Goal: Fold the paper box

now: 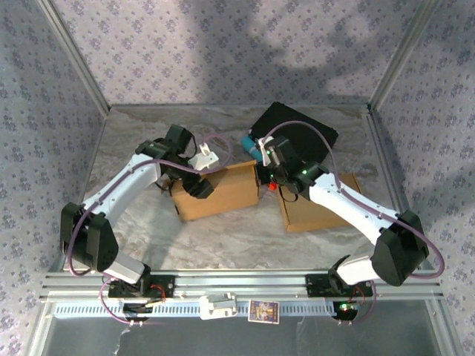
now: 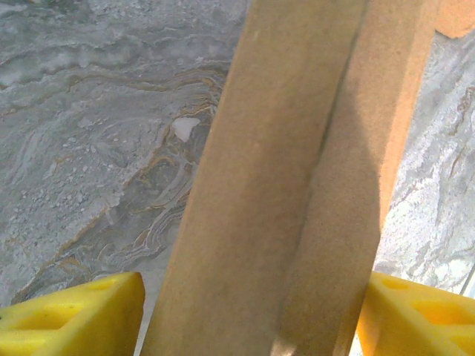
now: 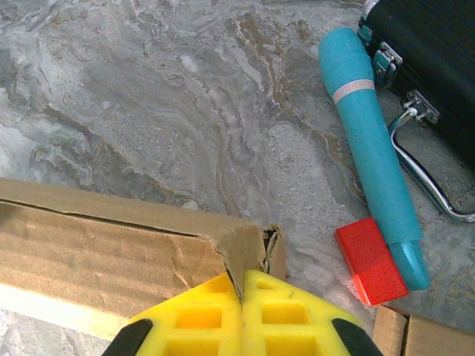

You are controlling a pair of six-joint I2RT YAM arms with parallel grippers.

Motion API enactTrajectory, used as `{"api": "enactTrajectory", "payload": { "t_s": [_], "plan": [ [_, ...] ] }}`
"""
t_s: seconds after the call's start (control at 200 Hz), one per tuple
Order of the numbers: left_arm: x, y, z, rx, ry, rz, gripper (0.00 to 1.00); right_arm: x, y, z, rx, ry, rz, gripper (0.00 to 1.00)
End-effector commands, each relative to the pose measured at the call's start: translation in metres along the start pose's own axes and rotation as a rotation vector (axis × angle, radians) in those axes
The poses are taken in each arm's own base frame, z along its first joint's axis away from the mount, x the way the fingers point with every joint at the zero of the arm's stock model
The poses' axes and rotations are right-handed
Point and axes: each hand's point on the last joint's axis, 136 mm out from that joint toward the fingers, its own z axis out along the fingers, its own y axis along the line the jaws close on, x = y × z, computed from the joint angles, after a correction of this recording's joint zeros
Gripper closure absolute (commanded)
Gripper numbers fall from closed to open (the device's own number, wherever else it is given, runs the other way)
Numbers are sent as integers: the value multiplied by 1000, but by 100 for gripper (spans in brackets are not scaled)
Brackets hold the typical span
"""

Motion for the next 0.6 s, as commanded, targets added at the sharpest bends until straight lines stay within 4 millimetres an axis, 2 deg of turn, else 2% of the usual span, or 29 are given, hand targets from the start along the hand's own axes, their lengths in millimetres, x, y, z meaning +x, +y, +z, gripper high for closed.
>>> {"api": "enactTrajectory", "payload": {
  "t_s": [0.0,0.355,0.595],
  "plan": [
    [-8,7,-11,-44,-56,-31,27,58,-10,11,50,174,-40,100],
    [-17,11,-26,-52,-125,-78,24,64,-10,12,89,154,-86,100],
    [-20,4,-38,-53,-183,-99,21,61,-10,6,110,126,-101,100]
  ]
}}
